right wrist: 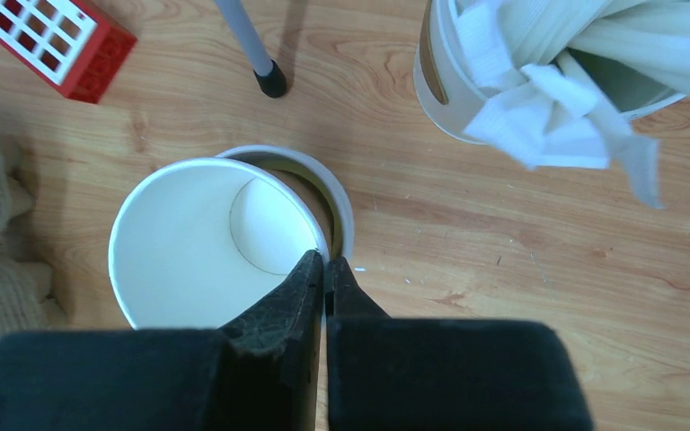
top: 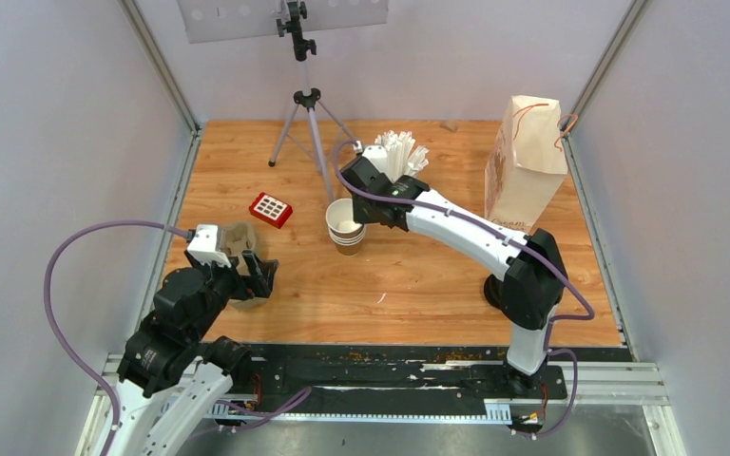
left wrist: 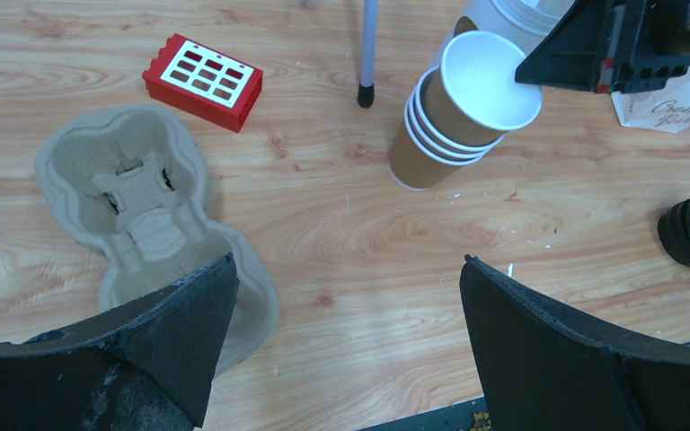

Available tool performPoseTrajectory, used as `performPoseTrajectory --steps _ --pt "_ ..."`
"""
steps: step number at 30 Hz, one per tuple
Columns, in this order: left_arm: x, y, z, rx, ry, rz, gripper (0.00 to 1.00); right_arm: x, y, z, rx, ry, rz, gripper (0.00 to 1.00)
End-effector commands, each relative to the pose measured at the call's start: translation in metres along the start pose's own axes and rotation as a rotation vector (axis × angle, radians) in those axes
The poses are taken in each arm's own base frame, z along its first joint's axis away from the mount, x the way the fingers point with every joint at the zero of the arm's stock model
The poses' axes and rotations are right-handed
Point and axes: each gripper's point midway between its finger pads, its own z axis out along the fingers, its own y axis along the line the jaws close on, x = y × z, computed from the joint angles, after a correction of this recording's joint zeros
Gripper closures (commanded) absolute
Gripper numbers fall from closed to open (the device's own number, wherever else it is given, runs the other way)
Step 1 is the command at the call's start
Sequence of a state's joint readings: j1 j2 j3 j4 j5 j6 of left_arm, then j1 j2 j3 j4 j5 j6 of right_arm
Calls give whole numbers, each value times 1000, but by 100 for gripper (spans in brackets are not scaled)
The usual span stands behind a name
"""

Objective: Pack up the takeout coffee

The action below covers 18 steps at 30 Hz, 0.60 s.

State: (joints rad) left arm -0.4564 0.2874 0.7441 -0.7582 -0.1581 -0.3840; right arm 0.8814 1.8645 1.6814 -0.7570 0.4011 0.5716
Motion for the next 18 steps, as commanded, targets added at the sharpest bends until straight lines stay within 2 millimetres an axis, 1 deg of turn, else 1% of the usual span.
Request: performPoseTrajectory --steps 1,5,9,11,15,18 --pt "-4 -4 2 14 -15 -6 0 -35 9 -26 -102 -83 107 100" --pt "-4 -4 2 15 -16 -7 0 -35 9 -26 -126 -66 137 100" --pt "-4 -4 3 15 -12 -6 0 -37 14 -31 -153 -65 143 100" --pt "-3 -4 3 15 -11 -6 0 -42 19 -39 -189 -69 142 100" --pt "-3 -5 3 18 -9 -4 0 -56 32 -63 -281 -82 138 100" --pt "-4 -5 3 20 -12 -2 0 -62 34 -78 -314 -89 122 100"
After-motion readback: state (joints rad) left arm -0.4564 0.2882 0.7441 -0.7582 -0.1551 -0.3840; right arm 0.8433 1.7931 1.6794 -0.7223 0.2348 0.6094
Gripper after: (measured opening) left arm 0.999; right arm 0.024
